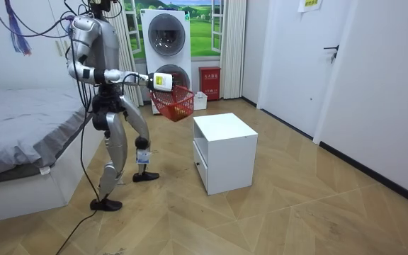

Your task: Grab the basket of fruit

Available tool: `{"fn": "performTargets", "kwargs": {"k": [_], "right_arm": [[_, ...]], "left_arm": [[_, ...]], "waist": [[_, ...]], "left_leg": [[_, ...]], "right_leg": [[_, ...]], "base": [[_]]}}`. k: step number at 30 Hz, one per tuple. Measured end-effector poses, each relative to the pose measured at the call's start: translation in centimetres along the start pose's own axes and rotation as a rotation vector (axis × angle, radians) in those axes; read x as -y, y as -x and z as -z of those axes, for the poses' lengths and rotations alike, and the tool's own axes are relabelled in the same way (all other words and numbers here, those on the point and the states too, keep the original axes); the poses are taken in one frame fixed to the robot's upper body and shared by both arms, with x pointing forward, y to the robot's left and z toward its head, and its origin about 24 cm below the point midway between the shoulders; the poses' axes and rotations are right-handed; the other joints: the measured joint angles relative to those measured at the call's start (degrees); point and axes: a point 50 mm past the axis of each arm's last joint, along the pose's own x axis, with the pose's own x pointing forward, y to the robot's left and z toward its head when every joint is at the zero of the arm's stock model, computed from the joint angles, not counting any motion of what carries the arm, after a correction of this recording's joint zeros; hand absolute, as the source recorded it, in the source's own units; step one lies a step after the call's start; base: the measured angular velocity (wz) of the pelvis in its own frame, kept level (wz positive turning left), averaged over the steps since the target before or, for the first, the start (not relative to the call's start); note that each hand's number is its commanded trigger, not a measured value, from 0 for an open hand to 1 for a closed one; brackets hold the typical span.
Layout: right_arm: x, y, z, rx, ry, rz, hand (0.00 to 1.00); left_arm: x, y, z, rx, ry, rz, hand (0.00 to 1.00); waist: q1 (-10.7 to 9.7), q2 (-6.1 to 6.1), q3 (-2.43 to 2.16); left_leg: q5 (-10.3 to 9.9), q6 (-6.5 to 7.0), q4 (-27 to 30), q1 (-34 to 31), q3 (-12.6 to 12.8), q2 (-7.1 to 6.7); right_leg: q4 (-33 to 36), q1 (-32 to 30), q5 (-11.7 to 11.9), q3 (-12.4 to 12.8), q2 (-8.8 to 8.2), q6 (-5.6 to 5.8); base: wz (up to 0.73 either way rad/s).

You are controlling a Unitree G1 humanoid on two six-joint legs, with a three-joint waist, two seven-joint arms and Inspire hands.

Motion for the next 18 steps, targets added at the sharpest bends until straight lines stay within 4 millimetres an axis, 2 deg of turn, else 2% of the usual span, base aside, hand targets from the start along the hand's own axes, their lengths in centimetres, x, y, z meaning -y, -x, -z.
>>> {"fn": "performTargets", "kwargs": {"k": [2,3,4,5,6,7,8,9,10,11,12,13,14,15,16,17,18], "right_arm": [[0.2,-0.1,-0.1,0.006,0.000,0.016,1.00],[0.2,-0.3,-0.3,0.014,0.009,0.015,1.00],[0.2,-0.4,-0.4,0.016,0.015,0.015,1.00],[0.1,-0.4,-0.4,0.016,0.028,0.015,1.00],[0.0,-0.5,-0.4,0.018,0.029,0.016,1.00],[0.0,-0.6,-0.5,0.022,0.027,0.016,1.00],[-0.1,-0.7,-0.5,0.024,0.024,0.018,1.00],[-0.1,-0.7,-0.5,0.023,0.023,0.019,1.00],[-0.1,-0.7,-0.5,0.024,0.023,0.020,1.00],[-0.1,-0.9,-0.5,0.029,0.019,0.028,1.00],[-0.2,-0.9,-0.4,0.023,0.010,0.032,1.00],[-0.4,-0.9,-0.2,0.016,0.007,0.029,1.00],[-0.6,-0.9,-0.1,0.004,0.004,0.021,1.00],[-0.8,-0.9,0.0,-0.009,0.015,0.015,1.00],[-0.9,-0.9,0.1,-0.015,0.024,0.015,1.00],[-1.0,-1.0,0.1,-0.022,0.033,0.013,1.00],[-1.0,-0.9,0.4,-0.039,0.031,0.017,1.00]], "left_arm": [[0.0,-0.1,-0.4,0.014,-0.022,0.003,0.00],[0.0,-0.1,-0.8,0.022,-0.031,0.003,0.00],[0.0,-0.2,-1.2,0.033,-0.037,0.001,0.00],[-0.2,-0.4,-1.9,0.049,-0.031,-0.008,0.00],[-0.3,-0.4,-2.2,0.056,-0.029,-0.014,0.00],[-0.4,-0.5,-2.7,0.069,-0.017,-0.018,0.00],[-0.4,-0.7,-3.3,0.081,-0.010,-0.018,0.00],[-0.4,-0.7,-3.5,0.084,-0.010,-0.021,0.00],[-0.5,-0.7,-3.7,0.091,-0.013,-0.025,0.00],[-0.7,-0.9,-4.8,0.117,-0.014,-0.033,0.00],[-0.7,-0.9,-5.3,0.129,-0.015,-0.037,0.00],[-0.7,-1.0,-5.6,0.140,-0.015,-0.036,0.00],[-0.5,-1.0,-6.1,0.158,-0.018,-0.030,0.00],[-0.3,-1.0,-6.5,0.171,-0.014,-0.025,0.00],[-0.2,-1.0,-6.6,0.179,-0.012,-0.024,0.00],[-0.2,-1.0,-6.8,0.189,-0.011,-0.024,0.00],[0.2,-1.0,-6.5,0.180,-0.006,-0.013,0.00]], "waist": [[-0.2,-0.25,-0.32],[-0.3,0.01,-0.10],[-0.6,0.14,-0.07],[-0.2,0.38,0.04],[0.0,0.52,0.31],[0.2,0.64,0.44],[0.8,1.22,0.63],[1.1,2.34,0.66],[1.2,2.60,0.55],[1.3,2.84,0.51],[1.4,3.17,0.72],[1.5,3.31,0.74],[1.3,3.63,0.77],[0.8,3.83,0.76],[0.8,3.60,0.62],[1.0,3.07,0.39],[0.8,4.20,-0.01]], "left_leg": [[-2.1,1.24,0.8,0.5,0.4,-1.46],[-3.0,1.89,1.3,1.1,0.7,-1.97],[-3.4,2.20,1.5,1.4,1.0,-2.14],[-4.2,2.82,1.5,2.6,1.6,-2.55],[-4.6,3.14,1.3,3.6,1.9,-2.69],[-5.2,3.73,0.2,5.7,2.7,-2.97],[-5.5,4.09,-1.3,8.0,2.8,-3.00],[-5.7,4.33,-3.1,10.0,2.2,-2.97],[-5.7,4.39,-4.1,10.6,1.8,-2.99],[-5.7,4.40,-5.2,11.5,1.5,-2.59],[-5.7,4.38,-6.2,12.2,1.2,-2.02],[-5.6,4.32,-6.7,12.7,1.0,-1.77],[-5.6,4.18,-7.7,13.6,0.6,-1.47],[-5.3,3.78,-8.8,14.6,-0.2,-1.37],[-5.3,3.66,-9.3,15.1,-0.4,-1.33],[-5.4,3.31,-9.5,15.8,-0.6,-1.36],[-5.5,2.19,-9.6,16.6,-2.1,-0.41]], "right_leg": [[2.6,0.5,-0.5,0.0,-1.94,1.18],[8.0,-1.2,0.3,0.2,-3.00,2.46],[11.1,-2.3,1.1,0.4,-3.43,3.17],[17.4,-4.7,4.0,0.6,-4.31,3.23],[20.5,-5.9,5.8,1.1,-4.97,2.91],[25.3,-7.8,10.2,2.0,-5.79,2.77],[28.0,-8.8,15.2,1.9,-5.85,2.51],[29.2,-9.2,19.1,1.8,-5.79,2.51],[29.7,-9.8,19.4,1.7,-5.68,2.78],[29.6,-11.4,16.8,1.3,-5.32,3.33],[28.2,-13.5,13.7,1.3,-4.06,3.19],[27.0,-14.8,12.7,1.2,-3.60,3.07],[22.7,-16.9,11.6,1.1,-3.04,2.71],[15.3,-17.8,11.7,1.5,-2.32,2.77],[10.9,-17.8,12.3,1.7,-1.95,2.82],[1.8,-17.5,15.3,2.0,-1.34,2.58],[0.2,-15.7,17.0,1.4,-0.50,2.34]], "base": [[0.19],[0.18],[0.16],[0.13],[0.04],[-0.17],[-0.18],[-0.15],[-0.07],[-0.06],[0.00],[0.05],[0.14],[0.19],[0.27],[0.37],[0.29]]}}
